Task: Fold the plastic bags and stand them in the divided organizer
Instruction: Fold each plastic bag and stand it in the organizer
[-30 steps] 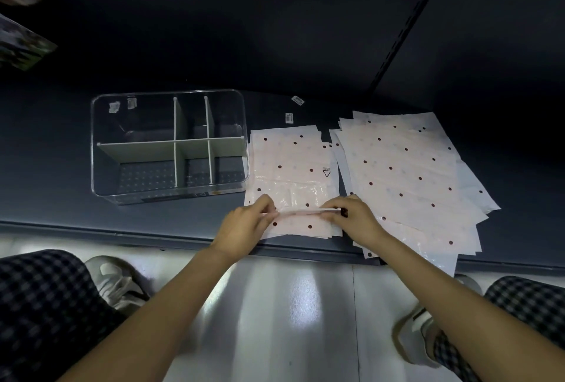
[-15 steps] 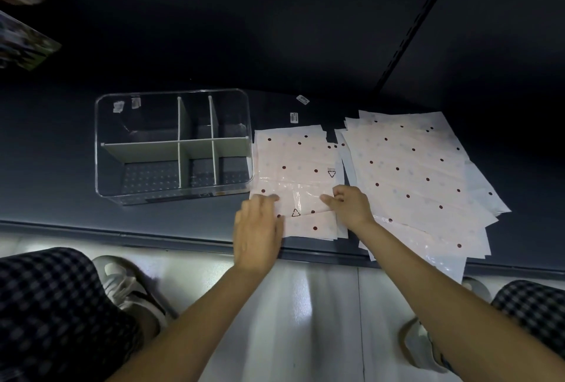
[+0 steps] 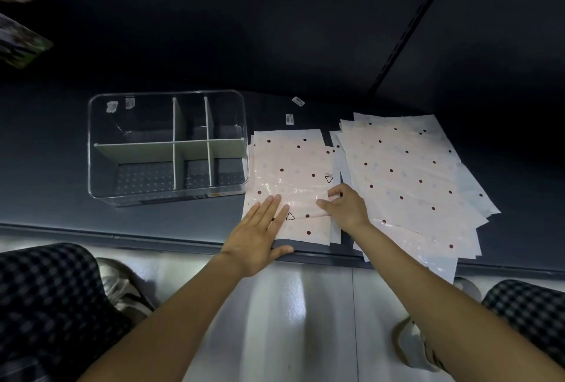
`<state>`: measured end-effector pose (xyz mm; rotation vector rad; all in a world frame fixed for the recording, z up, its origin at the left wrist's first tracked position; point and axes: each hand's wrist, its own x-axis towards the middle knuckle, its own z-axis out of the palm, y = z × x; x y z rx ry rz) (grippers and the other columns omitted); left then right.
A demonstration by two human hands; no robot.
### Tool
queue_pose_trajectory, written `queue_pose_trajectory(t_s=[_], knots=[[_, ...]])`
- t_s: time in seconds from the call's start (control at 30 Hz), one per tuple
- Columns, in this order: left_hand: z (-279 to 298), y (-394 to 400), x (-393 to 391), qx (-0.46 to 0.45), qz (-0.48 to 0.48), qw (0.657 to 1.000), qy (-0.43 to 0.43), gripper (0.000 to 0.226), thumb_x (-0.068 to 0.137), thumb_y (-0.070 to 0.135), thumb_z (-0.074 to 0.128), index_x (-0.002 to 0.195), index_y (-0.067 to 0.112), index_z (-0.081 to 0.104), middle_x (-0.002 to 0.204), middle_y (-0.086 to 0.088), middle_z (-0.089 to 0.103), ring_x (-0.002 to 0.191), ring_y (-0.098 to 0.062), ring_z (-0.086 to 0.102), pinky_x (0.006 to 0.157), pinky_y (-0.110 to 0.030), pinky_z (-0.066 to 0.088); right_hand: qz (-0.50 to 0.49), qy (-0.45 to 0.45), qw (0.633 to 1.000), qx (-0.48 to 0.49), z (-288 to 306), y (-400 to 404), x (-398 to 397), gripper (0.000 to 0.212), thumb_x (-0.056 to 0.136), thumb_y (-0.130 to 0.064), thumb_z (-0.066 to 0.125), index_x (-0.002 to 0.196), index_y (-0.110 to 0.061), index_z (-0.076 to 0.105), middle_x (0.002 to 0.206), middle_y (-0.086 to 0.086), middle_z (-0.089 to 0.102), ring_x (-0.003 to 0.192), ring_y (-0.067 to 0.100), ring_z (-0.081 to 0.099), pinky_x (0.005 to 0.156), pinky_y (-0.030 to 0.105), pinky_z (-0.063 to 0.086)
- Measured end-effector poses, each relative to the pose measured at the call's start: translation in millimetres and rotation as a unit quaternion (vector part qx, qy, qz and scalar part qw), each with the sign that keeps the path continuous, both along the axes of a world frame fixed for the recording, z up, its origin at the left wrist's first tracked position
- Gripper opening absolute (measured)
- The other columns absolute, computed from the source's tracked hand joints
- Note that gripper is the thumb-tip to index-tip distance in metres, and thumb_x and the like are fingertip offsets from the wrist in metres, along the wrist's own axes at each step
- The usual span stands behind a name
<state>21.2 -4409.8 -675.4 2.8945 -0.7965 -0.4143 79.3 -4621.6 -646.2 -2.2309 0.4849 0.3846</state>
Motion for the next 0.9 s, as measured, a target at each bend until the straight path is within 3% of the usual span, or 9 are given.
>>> queue_pose_trajectory(t_s=[0.2, 0.37, 0.43, 0.53, 0.6, 0.67, 0.73, 0.8, 0.9], knots=[[16, -7, 2, -0.085, 0.046, 0.995, -0.001, 0.071, 0.09, 0.065, 0.031, 0.146, 0.022, 0.024, 0.159, -0.01, 0.008, 0.147, -0.02, 0.001, 0.118, -0.032, -0.006, -0.082, -0.018, 0.995, 0.054, 8, 9, -19, 0.041, 0.081, -0.025, 0.072, 0.113, -0.012, 0.051, 0.08, -0.007, 0.05, 0.086, 0.017, 0.052, 0.077, 0.026, 0.039], [19, -19, 6, -0.062, 0.102, 0.991, -0.064, 0.056, 0.096, 0.047, 0.042, 0.142, 0.016, 0.031, 0.147, -0.001, 0.039, 0.141, -0.016, 0.027, 0.116, -0.031, 0.016, -0.116, -0.019, 0.985, 0.127, 24, 22, -37, 0.033, 0.085, -0.022, 0.068, 0.113, -0.017, 0.05, 0.081, -0.004, 0.053, 0.08, 0.014, 0.054, 0.08, 0.027, 0.043], [23, -20, 6, -0.046, 0.102, 0.99, -0.086, 0.039, 0.095, 0.026, 0.05, 0.133, 0.02, 0.044, 0.134, 0.001, 0.054, 0.13, -0.019, 0.043, 0.108, -0.029, 0.029, -0.128, -0.02, 0.977, 0.169, 33, 25, -41, 0.028, 0.087, -0.024, 0.065, 0.111, -0.019, 0.052, 0.087, -0.002, 0.055, 0.085, 0.015, 0.056, 0.084, 0.029, 0.047], [39, -24, 14, -0.13, 0.182, 0.973, -0.063, 0.021, 0.095, 0.015, 0.047, 0.111, 0.021, 0.059, 0.092, -0.001, 0.067, 0.088, -0.027, 0.061, 0.071, -0.033, 0.044, -0.17, -0.072, 0.944, 0.273, 49, 26, -41, 0.013, 0.093, -0.025, 0.056, 0.106, -0.021, 0.056, 0.086, -0.005, 0.062, 0.071, 0.008, 0.056, 0.073, 0.024, 0.049], [54, -30, 24, -0.315, 0.29, 0.902, 0.053, 0.026, 0.099, 0.024, 0.044, 0.077, 0.016, 0.054, 0.06, 0.001, 0.053, 0.061, -0.024, 0.05, 0.056, -0.032, 0.033, -0.181, -0.111, 0.934, 0.288, 58, 23, -39, 0.012, 0.095, -0.02, 0.051, 0.105, -0.022, 0.056, 0.088, -0.006, 0.065, 0.066, 0.006, 0.051, 0.066, 0.02, 0.045], [72, -36, 33, -0.504, 0.384, 0.743, 0.213, 0.036, 0.1, 0.025, 0.045, 0.065, 0.015, 0.046, 0.058, 0.001, 0.048, 0.057, -0.019, 0.045, 0.056, -0.029, 0.037, -0.144, -0.113, 0.948, 0.26, 64, 18, -36, 0.018, 0.096, -0.02, 0.048, 0.112, -0.021, 0.056, 0.094, -0.008, 0.064, 0.07, 0.006, 0.051, 0.067, 0.017, 0.045], [84, -40, 38, -0.581, 0.404, 0.615, 0.348, 0.029, 0.1, 0.024, 0.045, 0.078, 0.012, 0.06, 0.074, -0.003, 0.066, 0.07, -0.019, 0.063, 0.068, -0.026, 0.052, -0.074, -0.087, 0.966, 0.231, 68, 17, -34, 0.023, 0.098, -0.025, 0.045, 0.118, -0.022, 0.056, 0.1, -0.01, 0.063, 0.078, 0.003, 0.054, 0.07, 0.014, 0.046], [90, -40, 37, -0.605, 0.386, 0.558, 0.417, 0.024, 0.099, 0.023, 0.047, 0.089, 0.012, 0.066, 0.084, -0.002, 0.074, 0.078, -0.014, 0.07, 0.072, -0.026, 0.055, -0.022, -0.069, 0.969, 0.235, 72, 20, -33, 0.023, 0.099, -0.027, 0.044, 0.117, -0.023, 0.058, 0.1, -0.011, 0.064, 0.08, -0.003, 0.057, 0.066, 0.006, 0.046], [90, -42, 36, -0.625, 0.374, 0.519, 0.446, 0.021, 0.098, 0.022, 0.049, 0.095, 0.012, 0.067, 0.088, -0.004, 0.074, 0.084, -0.016, 0.071, 0.073, -0.027, 0.057, -0.004, -0.071, 0.966, 0.25, 76, 23, -32, 0.019, 0.097, -0.021, 0.05, 0.102, -0.013, 0.067, 0.091, -0.007, 0.068, 0.073, -0.005, 0.061, 0.064, 0.005, 0.047]])
